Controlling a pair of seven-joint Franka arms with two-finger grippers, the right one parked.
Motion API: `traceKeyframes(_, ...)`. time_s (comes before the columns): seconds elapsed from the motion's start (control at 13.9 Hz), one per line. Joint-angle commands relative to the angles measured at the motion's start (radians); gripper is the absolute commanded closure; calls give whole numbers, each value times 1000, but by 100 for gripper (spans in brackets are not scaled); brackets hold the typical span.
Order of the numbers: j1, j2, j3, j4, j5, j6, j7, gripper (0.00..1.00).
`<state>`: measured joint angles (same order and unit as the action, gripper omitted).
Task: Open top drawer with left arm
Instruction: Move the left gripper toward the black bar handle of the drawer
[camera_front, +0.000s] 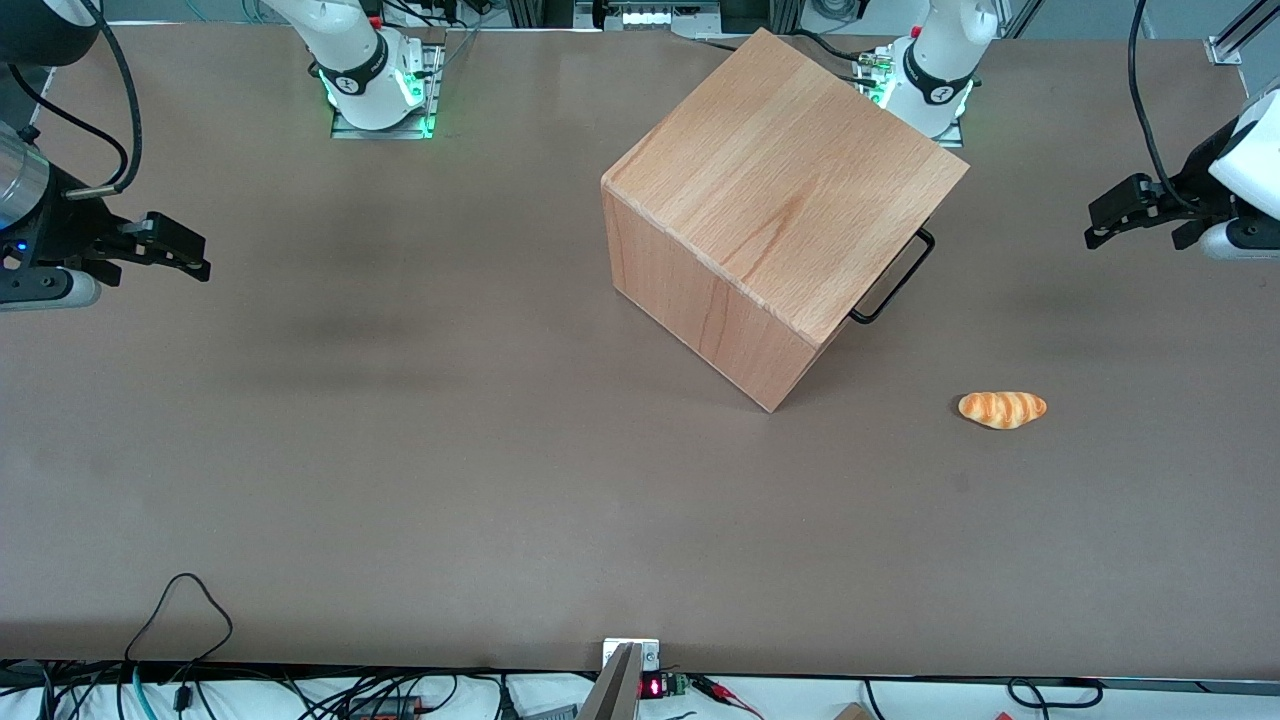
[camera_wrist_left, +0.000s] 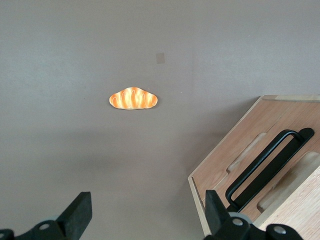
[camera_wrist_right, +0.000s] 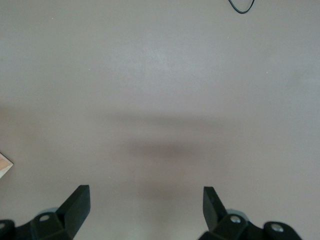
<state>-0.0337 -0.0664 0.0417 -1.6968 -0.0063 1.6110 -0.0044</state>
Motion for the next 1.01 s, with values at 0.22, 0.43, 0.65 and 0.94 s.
traceKeyframes(0.22,-14,26,12,14,5,-11,21,0)
traceKeyframes(0.43,-14,83,11,-39,-90,59,23,0)
traceKeyframes(0.65,-44,103,-14,-130,-98,136,58,0)
traceKeyframes(0.94,-46,112,-58,-207,-153,216,132,0)
